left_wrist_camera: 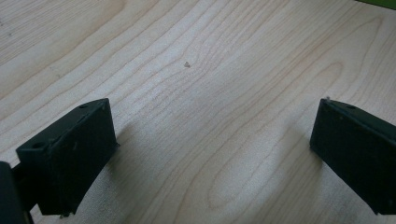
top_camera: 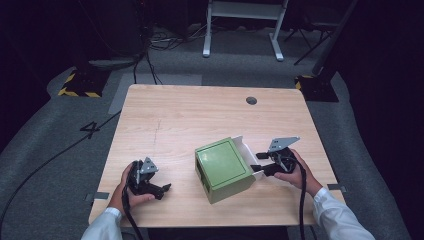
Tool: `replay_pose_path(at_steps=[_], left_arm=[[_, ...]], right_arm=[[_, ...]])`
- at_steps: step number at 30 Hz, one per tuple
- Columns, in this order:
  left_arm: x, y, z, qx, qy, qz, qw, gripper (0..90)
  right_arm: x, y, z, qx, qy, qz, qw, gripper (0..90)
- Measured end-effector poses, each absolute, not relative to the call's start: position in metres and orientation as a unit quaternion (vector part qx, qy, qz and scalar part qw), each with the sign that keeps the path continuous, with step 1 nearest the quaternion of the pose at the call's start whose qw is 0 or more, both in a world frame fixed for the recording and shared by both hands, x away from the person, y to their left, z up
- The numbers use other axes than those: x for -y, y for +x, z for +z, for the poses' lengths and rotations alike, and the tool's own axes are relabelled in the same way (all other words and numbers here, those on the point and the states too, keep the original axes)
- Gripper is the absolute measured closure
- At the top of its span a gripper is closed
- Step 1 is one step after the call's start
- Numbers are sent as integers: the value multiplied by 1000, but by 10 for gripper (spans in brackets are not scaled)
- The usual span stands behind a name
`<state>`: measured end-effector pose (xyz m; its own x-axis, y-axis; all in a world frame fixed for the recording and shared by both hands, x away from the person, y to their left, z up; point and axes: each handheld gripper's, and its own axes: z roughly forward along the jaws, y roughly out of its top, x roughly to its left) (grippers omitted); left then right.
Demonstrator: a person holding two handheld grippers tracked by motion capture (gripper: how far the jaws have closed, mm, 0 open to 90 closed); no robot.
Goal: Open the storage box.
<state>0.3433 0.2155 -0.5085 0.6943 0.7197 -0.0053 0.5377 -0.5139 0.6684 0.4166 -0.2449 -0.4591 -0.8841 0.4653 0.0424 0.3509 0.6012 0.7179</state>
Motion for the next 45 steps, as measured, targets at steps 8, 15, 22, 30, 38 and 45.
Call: replay_pose_path(at_steps=[8, 15, 22, 30, 38, 45], left_arm=[[-216, 343, -509, -366, 859, 138, 330, 5], [-216, 343, -508, -366, 859, 137, 330, 5], [-216, 343, -509, -366, 859, 138, 330, 5], [-216, 343, -508, -366, 859, 138, 330, 5], [-216, 343, -509, -366, 859, 138, 330, 5], [-216, 343, -508, -366, 859, 138, 330, 5]], right_arm=[[260, 418, -461, -891, 235, 382, 73, 503], [267, 419, -463, -890, 242, 379, 73, 508], [272, 421, -464, -889, 244, 381, 69, 530], [280, 422, -465, -889, 245, 382, 66, 555], [288, 425, -466, -887, 250, 384, 65, 565], [292, 427, -466, -886, 251, 385, 66, 569]])
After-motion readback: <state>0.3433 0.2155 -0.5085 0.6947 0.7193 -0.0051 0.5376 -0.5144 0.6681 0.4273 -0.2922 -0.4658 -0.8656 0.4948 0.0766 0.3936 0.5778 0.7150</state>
